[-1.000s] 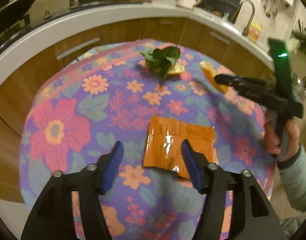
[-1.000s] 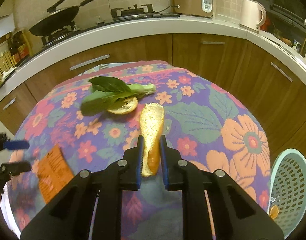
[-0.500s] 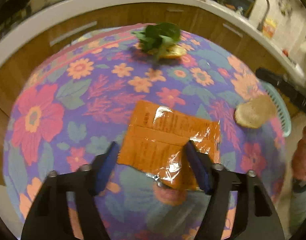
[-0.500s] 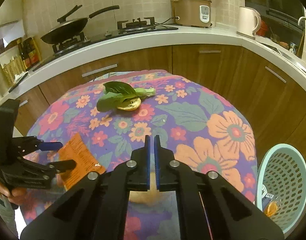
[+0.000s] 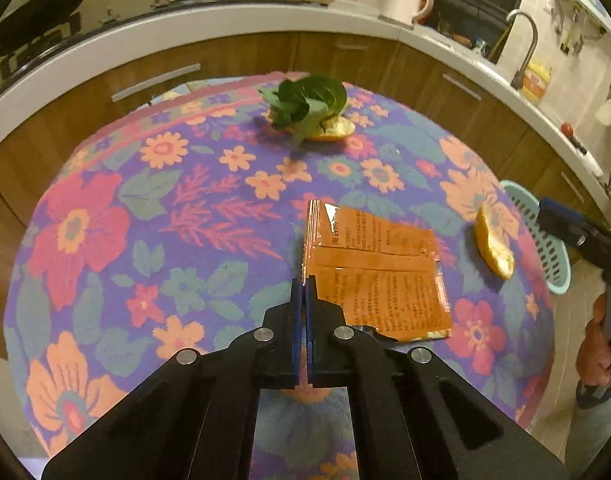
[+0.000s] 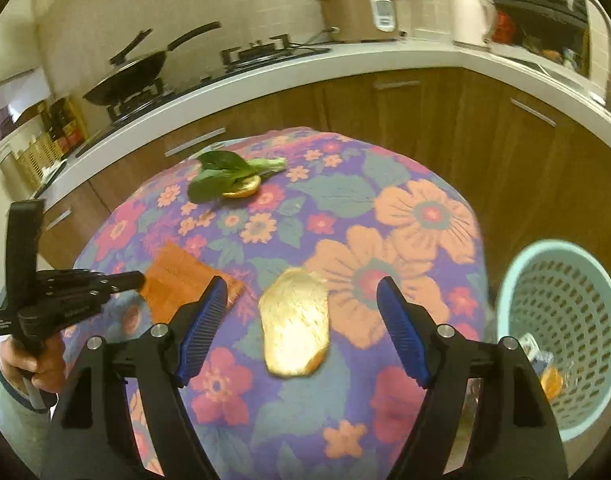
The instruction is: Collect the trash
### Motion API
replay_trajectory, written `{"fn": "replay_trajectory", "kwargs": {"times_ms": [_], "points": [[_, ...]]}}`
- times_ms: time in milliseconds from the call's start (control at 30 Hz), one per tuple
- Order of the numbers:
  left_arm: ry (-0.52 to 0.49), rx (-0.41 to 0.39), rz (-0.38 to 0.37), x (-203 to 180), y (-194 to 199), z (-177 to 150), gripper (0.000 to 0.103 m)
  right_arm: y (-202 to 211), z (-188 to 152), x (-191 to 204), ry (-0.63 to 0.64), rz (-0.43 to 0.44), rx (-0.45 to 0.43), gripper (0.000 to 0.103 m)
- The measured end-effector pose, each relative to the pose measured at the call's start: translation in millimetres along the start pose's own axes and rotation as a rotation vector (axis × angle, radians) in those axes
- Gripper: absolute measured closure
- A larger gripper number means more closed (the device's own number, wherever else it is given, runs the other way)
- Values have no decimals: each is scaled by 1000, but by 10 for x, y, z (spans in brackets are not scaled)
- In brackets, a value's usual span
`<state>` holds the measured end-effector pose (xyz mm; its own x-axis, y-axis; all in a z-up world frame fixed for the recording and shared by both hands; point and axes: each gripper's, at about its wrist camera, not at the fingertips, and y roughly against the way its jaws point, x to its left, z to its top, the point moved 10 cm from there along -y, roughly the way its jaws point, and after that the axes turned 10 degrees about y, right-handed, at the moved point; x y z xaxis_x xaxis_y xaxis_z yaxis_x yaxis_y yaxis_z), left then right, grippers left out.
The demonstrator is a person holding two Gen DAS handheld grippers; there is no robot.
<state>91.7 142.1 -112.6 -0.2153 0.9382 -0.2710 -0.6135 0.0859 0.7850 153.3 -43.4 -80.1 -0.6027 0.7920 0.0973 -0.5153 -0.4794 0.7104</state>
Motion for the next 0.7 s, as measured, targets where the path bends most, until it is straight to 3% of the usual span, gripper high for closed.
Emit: {"fn": "replay_trajectory", "kwargs": {"times_ms": [67,133,200,267,333,367,433,500,700], "points": [[17,-14,-22,22,90,9,103,-124,-127,-23,-43,40,49,30],[30,-27,-36,49,168,17,103,-249,-222,-73,-68,21,91,31],[39,-45,-43,89,248,29,103,-371,-290,-82,-101,36,122,41],[46,-53,-56,117,305,35,103,-410,-274,-73,-116,40,110,44],[47,-52,-53,139,302,32,103,-460,-247,-30,-105,36,118,56],[49,-47,-48,162,281,25,103,-489,-243,-2,-94,27,129,70],[52,-34,-63,179,250,8,103,-515,-251,60,-42,-32,139,77],[49,-8,-98,162,220,-53,103,-509,-278,109,-15,-49,138,91],[4,46,-240,-12,273,-310,89,-465,-334,187,-13,-14,109,95]]}}
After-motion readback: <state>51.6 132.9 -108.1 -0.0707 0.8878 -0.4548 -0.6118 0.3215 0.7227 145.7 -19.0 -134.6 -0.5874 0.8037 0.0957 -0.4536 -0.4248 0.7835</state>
